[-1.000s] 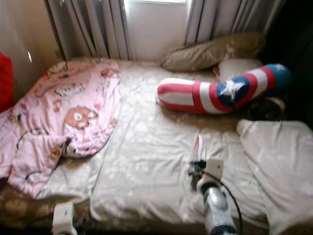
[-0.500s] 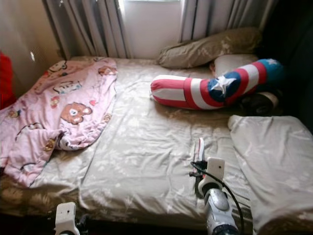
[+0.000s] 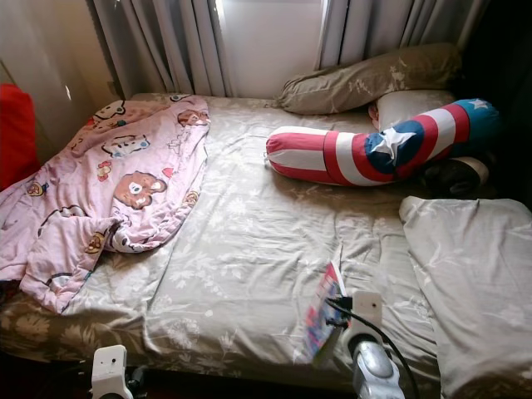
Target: Clean up the room
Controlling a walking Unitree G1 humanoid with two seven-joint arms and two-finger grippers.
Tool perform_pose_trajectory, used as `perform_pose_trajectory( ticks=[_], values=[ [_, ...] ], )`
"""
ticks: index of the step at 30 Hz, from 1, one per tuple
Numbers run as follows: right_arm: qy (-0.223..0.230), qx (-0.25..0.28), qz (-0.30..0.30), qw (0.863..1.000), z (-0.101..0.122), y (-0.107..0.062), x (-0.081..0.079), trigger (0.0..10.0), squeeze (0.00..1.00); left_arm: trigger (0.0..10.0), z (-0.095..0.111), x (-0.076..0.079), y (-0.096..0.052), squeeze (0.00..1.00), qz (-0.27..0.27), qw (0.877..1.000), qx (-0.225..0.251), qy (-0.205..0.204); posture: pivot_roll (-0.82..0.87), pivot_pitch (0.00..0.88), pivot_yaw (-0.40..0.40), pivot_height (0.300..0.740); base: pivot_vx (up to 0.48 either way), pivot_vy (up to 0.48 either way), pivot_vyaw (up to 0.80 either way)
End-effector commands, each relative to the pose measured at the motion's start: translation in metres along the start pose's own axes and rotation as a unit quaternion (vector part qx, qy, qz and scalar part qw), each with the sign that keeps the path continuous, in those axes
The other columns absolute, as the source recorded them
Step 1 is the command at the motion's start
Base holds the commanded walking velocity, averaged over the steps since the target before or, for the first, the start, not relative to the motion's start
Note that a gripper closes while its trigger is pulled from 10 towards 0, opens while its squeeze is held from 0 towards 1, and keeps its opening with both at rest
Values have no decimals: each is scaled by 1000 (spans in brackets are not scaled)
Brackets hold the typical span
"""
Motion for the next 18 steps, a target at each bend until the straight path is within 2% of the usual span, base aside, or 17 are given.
perform_pose_trajectory(
  ticks=[1, 6, 8, 10, 12, 18],
  values=[
    [-7, 7, -6, 1000, 3, -1, 5, 10000, 0, 10000, -5, -5, -1, 0, 7, 1000, -8, 0, 69, 0, -12, 740, 0, 0, 0],
    [2, 27, -11, 1000, 6, -3, 9, 10000, 0, 10000, -7, -5, -2, 0, 6, 1000, -11, 2, 64, 0, -2, 740, 0, 0, 0],
    [16, 48, -6, 999, 14, -3, 6, 10000, 0, 10000, -8, -6, -2, 0, 5, 1000, -11, 3, 64, 0, 0, 740, 0, 0, 0],
    [13, 65, -2, 998, 22, -1, 2, 10000, 0, 10000, -8, -6, -2, 0, 5, 1000, -12, 4, 62, 0, 2, 740, 0, 0, 0],
    [-1, 91, 14, 996, 37, 2, -9, 10000, 0, 10000, -8, -5, -2, 0, 4, 1000, -12, 5, 60, 0, 3, 740, 0, 0, 0],
    [-1, 106, 26, 994, 47, 5, -18, 10000, 0, 10000, -8, -5, -2, 0, 4, 1000, -12, 5, 61, 0, 0, 740, 0, 0, 0]
  ],
)
Point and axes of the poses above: a point about 5 cm out from each wrist's last joint towards the gripper, its own y axis pointing out of the wrist towards the gripper, its own z axis along the axis of the wrist's last joint, x = y × z, the point moved 6 cm from there along y, pointing out of the wrist towards the gripper, and after that the axes turned 14 degrees about y, right-handed, at the moved point
